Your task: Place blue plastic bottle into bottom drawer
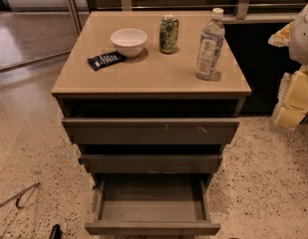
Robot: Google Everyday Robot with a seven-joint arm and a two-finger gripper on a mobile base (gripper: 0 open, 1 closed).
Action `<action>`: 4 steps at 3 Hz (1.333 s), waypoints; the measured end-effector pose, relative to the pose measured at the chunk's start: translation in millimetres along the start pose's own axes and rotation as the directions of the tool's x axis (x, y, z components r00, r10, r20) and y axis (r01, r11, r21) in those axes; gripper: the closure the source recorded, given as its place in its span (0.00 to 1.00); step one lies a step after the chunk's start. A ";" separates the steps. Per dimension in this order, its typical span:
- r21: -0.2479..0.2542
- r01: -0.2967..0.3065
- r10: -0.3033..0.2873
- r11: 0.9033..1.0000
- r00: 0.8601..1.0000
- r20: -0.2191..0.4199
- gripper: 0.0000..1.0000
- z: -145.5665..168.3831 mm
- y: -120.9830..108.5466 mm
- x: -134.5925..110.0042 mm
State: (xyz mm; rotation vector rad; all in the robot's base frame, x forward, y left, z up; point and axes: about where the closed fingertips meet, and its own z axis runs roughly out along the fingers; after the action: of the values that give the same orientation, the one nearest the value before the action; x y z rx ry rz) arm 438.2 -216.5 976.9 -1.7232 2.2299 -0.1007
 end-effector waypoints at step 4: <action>0.023 -0.043 0.042 0.999 0.998 0.048 0.00 42.6 -88.1 -7.2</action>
Offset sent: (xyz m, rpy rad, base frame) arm 0.0790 -0.0093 -0.0256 0.0528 -0.0158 -0.0242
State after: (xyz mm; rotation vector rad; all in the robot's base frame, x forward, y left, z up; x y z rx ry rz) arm 534.2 -227.5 959.9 -1.6475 2.2213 -0.0759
